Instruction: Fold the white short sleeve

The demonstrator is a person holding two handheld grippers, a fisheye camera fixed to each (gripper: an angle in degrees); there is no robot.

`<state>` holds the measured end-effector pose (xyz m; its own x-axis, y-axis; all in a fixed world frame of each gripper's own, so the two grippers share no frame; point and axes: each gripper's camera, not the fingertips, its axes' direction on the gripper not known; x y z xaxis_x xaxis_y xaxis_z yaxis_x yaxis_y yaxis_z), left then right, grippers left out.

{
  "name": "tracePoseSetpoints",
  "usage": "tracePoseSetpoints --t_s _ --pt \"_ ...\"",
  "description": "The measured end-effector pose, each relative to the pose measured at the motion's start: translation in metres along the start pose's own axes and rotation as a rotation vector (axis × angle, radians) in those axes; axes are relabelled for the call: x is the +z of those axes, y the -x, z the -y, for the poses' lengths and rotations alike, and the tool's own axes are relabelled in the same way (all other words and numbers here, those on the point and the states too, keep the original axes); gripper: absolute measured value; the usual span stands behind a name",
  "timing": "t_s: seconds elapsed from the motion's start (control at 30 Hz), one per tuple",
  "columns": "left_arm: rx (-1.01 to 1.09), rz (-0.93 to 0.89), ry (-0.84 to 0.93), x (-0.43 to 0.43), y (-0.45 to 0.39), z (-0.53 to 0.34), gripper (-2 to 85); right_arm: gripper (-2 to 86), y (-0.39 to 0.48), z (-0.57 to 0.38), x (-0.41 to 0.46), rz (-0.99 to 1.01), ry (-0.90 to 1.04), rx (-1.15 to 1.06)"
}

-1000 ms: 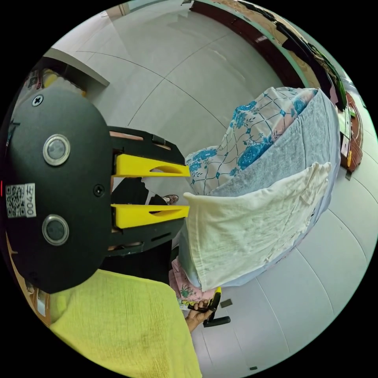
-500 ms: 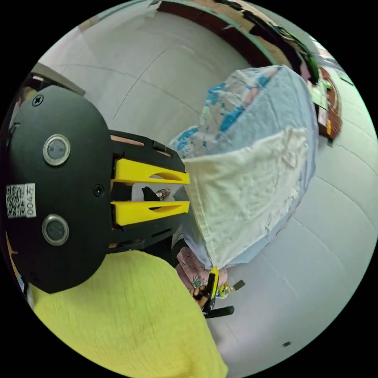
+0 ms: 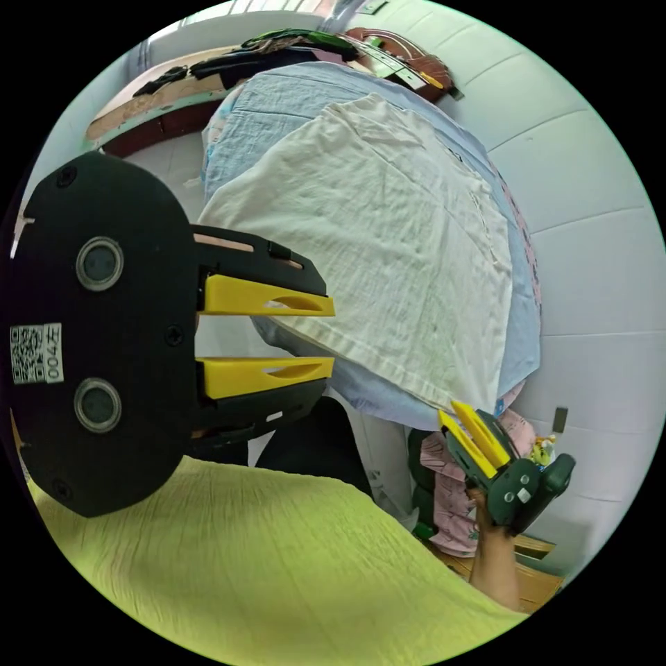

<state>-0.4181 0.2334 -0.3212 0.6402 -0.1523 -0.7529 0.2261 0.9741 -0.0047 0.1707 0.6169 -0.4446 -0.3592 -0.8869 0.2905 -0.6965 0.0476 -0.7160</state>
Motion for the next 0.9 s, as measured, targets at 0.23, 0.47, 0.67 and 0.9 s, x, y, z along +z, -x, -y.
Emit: tracePoseSetpoints --t_s 0.23,0.47,0.67,0.9 --pt "0.02 -0.001 0.036 0.022 -0.023 0.012 5.9 5.3 0.012 0.005 0.019 -0.001 0.025 -0.048" --pt "-0.046 -0.013 0.06 0.032 -0.015 0.016 1.6 0.6 0.004 0.009 0.023 0.035 0.024 0.001" --pt "-0.061 -0.083 0.086 0.037 -0.009 0.011 0.9 -0.3 0.001 0.008 0.011 0.029 0.007 -0.003" --pt "-0.083 -0.104 0.115 0.051 0.002 -0.007 1.2 0.3 -0.002 0.01 0.015 0.002 0.016 -0.006"
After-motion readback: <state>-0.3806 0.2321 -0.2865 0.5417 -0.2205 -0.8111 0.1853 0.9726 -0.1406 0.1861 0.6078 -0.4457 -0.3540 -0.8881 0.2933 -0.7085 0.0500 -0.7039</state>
